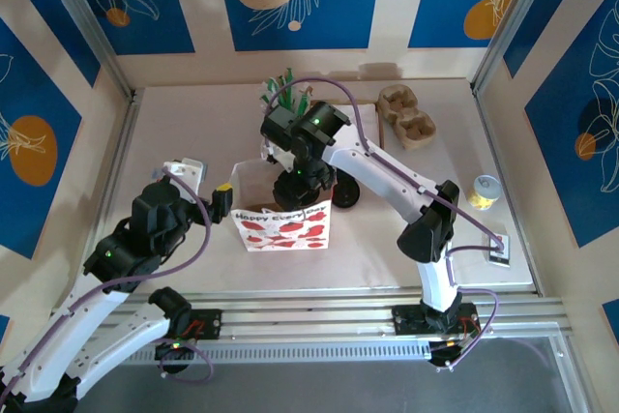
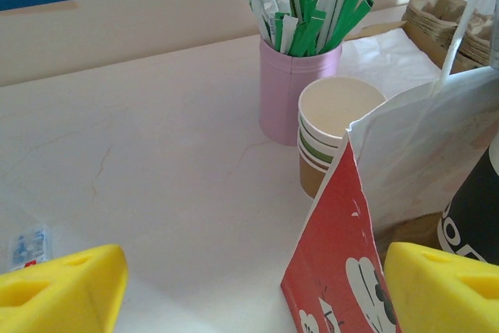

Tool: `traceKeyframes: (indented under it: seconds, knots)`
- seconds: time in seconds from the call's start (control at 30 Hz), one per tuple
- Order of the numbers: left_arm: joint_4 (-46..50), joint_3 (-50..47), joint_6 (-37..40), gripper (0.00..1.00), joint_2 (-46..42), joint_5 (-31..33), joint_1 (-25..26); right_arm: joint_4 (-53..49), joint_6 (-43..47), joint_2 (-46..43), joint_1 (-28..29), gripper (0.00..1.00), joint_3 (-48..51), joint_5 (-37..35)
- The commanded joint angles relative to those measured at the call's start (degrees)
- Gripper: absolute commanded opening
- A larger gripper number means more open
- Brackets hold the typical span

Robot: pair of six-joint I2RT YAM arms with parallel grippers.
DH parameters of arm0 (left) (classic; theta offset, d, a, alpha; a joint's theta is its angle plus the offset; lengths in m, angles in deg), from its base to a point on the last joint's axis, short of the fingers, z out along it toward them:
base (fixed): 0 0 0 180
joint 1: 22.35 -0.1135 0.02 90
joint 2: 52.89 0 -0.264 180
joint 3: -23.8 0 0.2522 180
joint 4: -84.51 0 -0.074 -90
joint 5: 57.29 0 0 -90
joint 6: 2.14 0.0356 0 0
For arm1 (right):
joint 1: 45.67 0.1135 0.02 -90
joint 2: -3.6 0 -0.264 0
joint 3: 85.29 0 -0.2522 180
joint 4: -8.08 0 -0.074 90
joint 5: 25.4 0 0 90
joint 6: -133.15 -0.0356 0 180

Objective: Pack the takeout coffee

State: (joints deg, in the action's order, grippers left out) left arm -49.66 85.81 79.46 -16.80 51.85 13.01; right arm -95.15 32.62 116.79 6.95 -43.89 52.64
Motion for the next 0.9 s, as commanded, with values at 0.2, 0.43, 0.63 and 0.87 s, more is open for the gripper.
traceKeyframes:
  seconds: [0.2, 0.43, 0.63, 0.87]
  knots:
    - [-1.23, -0.26, 1.11, 0.85, -0.24, 0.19, -0.55, 0.18, 0.73, -0.32, 0.19, 0.76, -0.19, -0.79]
    - [-1.14, -0.26, 1.15, 0.85, -0.15, 0.1, -0.55, 1.53, 0.94, -1.71, 0.94, 0.76, 0.7, -1.56]
    - [-1.12, -0.26, 1.11, 0.85, -0.15, 0.19, -0.55, 2.4, 1.29, -2.26, 1.06, 0.76, 2.7, -1.23]
    - [-1.05, -0.26, 1.11, 0.85, -0.15, 0.35, -0.56, 3.33, 1.47, -2.38, 0.77, 0.76, 4.76, -0.67]
